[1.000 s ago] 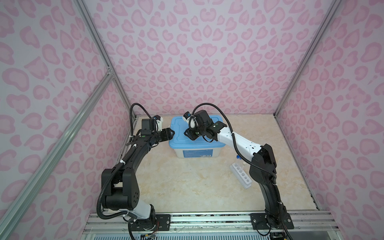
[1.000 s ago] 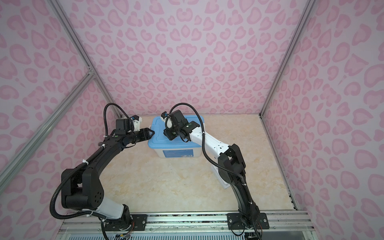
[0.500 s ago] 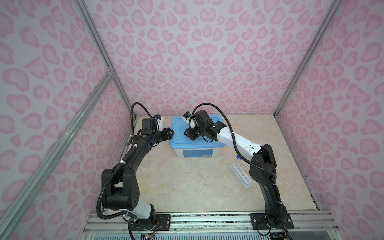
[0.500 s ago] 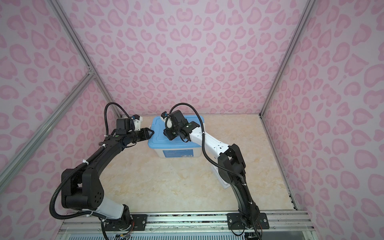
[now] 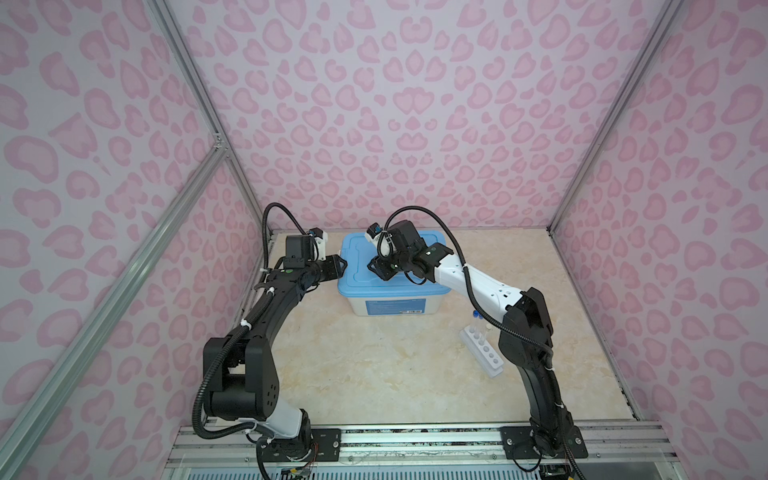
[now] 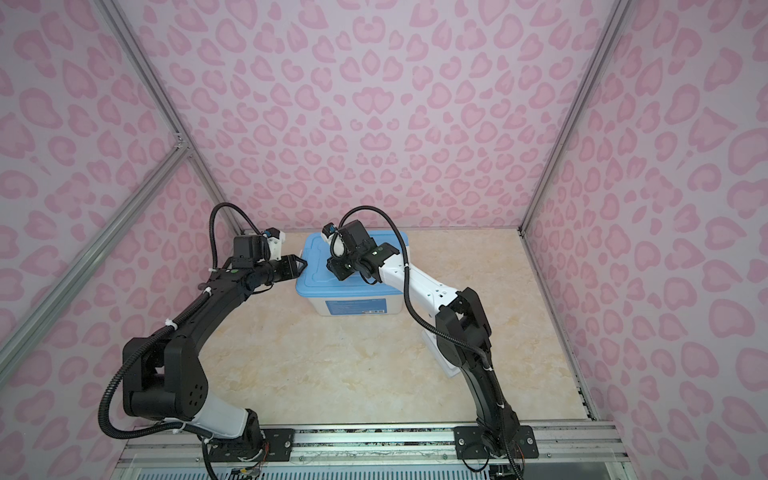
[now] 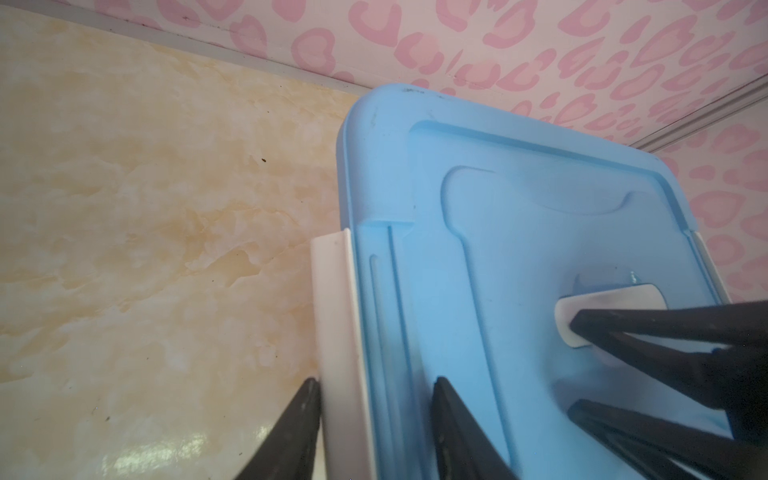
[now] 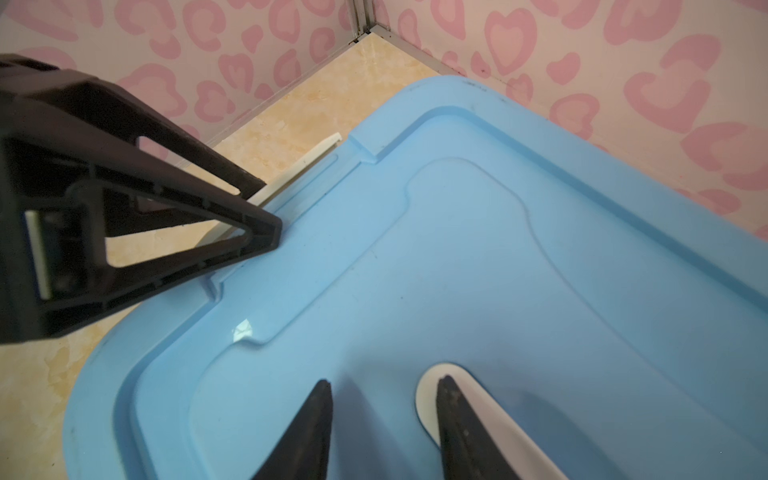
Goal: Organize the chemistry lab equipment
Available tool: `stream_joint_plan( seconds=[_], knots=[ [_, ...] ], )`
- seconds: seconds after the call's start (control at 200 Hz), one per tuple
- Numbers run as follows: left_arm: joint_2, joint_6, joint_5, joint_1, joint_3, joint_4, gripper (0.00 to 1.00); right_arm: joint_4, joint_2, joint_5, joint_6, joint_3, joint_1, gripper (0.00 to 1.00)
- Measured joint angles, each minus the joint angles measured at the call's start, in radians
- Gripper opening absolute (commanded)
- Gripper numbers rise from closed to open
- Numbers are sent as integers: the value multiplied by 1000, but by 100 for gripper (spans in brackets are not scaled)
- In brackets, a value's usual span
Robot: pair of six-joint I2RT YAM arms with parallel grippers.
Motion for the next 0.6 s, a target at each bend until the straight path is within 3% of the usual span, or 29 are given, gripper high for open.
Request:
stream_joint_plan(
  seconds=[0.6],
  knots=[
    [6, 23, -57, -26, 39, -53, 42, 0, 0, 0, 0, 0, 0, 42]
  ],
)
